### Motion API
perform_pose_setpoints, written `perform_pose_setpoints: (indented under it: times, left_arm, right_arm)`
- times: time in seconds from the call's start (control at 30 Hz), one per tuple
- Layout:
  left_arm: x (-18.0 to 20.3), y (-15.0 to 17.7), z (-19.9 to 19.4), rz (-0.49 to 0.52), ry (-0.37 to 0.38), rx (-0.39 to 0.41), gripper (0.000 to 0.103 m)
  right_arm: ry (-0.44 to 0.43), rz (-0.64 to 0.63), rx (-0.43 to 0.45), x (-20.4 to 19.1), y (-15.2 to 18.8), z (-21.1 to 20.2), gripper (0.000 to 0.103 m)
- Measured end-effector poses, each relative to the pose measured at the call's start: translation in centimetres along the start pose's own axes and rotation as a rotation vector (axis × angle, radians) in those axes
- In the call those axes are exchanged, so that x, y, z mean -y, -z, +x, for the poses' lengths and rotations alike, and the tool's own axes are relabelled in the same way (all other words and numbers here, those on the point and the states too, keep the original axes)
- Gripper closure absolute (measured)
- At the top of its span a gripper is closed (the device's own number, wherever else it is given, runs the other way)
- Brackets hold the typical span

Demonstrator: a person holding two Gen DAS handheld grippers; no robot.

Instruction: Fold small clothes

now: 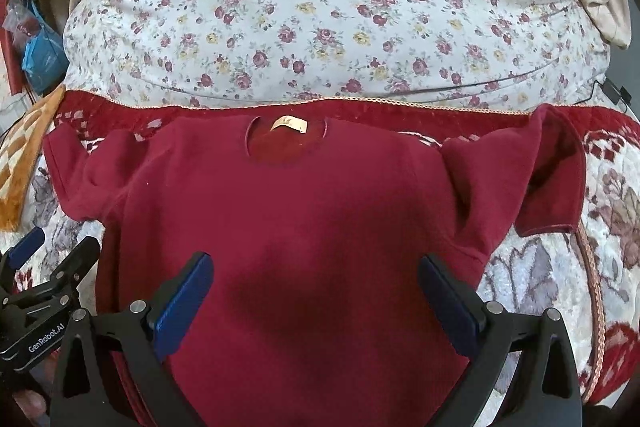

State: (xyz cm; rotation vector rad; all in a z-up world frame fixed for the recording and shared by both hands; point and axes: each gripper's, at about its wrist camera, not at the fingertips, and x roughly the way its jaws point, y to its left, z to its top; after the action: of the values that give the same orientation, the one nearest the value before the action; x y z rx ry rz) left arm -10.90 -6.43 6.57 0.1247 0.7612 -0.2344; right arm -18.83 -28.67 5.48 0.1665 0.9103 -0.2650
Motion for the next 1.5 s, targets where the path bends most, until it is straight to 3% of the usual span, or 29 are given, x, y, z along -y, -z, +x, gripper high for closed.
perform_pose_setpoints:
  times: [0.2,1.5]
  left_arm:
    - [-0.1,0.0,0.5,-0.003,-0.007,-0.013,0.0]
    - [-2.8,-0.4,2.5,-0.094,-0.078,-0.058,0.0]
  right_arm:
    - [0.03,-0.082,0.008,-1.3,-0.2,0.6,0.0]
    - [-0.013,-0.084,-0.041,-3.1,-1.0,3.0,0.0]
